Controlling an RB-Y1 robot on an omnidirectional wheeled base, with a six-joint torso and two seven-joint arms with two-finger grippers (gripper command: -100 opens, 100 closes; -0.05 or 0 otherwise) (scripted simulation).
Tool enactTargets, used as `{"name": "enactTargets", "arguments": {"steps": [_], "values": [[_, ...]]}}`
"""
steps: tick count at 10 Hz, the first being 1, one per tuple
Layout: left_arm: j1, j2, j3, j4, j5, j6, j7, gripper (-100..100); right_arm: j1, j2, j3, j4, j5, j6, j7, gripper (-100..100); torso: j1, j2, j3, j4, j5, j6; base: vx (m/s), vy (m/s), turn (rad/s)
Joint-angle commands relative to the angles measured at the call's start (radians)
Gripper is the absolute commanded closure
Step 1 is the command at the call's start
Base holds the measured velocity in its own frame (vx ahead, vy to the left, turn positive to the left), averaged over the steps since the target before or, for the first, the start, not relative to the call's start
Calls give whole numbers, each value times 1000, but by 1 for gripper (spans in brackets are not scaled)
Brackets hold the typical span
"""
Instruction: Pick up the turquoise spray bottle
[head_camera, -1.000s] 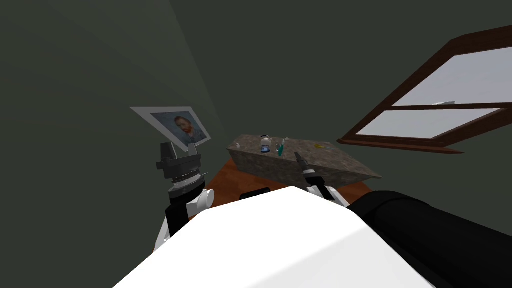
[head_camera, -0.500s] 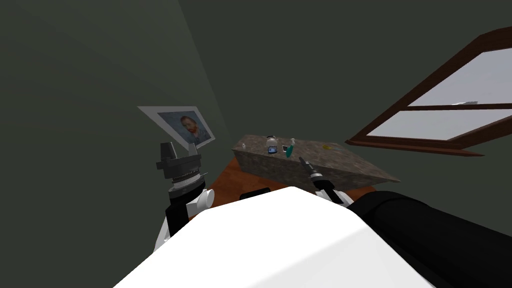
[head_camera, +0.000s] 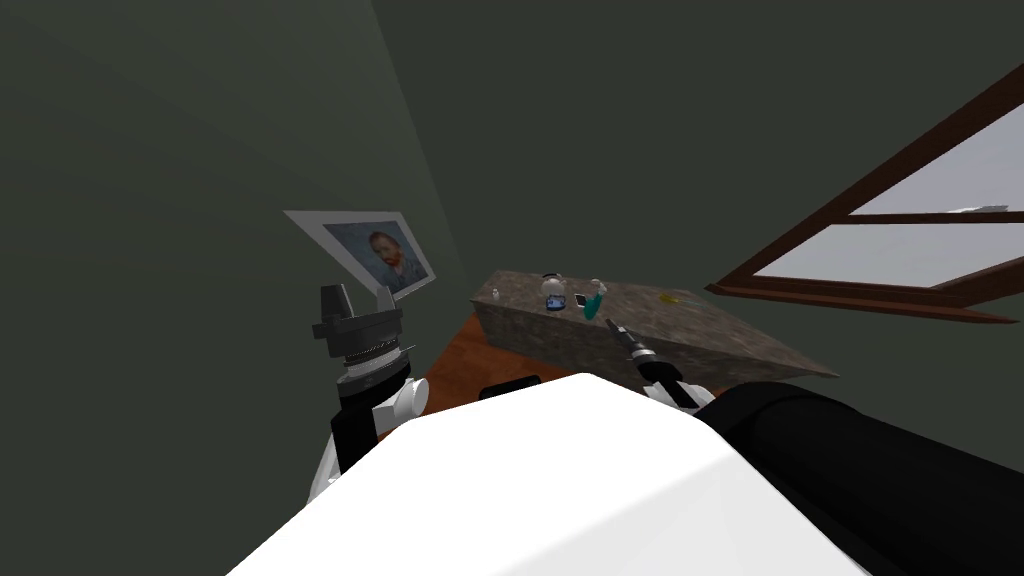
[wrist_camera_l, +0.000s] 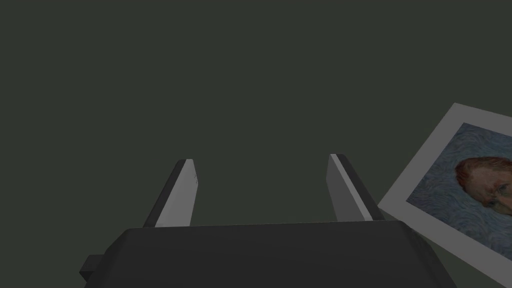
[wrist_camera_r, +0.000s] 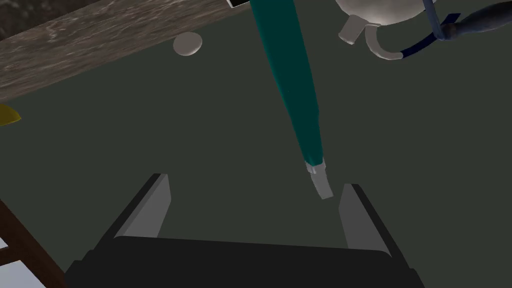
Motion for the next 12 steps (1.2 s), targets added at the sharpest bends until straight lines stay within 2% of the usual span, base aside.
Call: {"name": "enactTargets", "arguments": {"steps": [1,7,9,11,12], "values": [[0,0,0,0,0,0,0,0,-8,-35,-19,46,14,8,16,-100,0,0,0,0,0,0,113,128,46],[0,0,0,0,0,0,0,0,-42,-146,-72,185,62,34,58,-100,0,0,0,0,0,0,104,100,33],[0,0,0,0,0,0,0,0,-58,-202,-96,247,82,46,77,-100,0,-2,-1,0,0,0,145,98,48],[0,0,0,0,0,0,0,0,-63,-227,-104,270,90,51,84,-100,0,-1,-1,-1,0,0,88,68,8],[0,0,0,0,0,0,0,0,-60,-215,-101,258,87,50,82,-100,-1,1,0,0,0,0,31,22,1]]}}
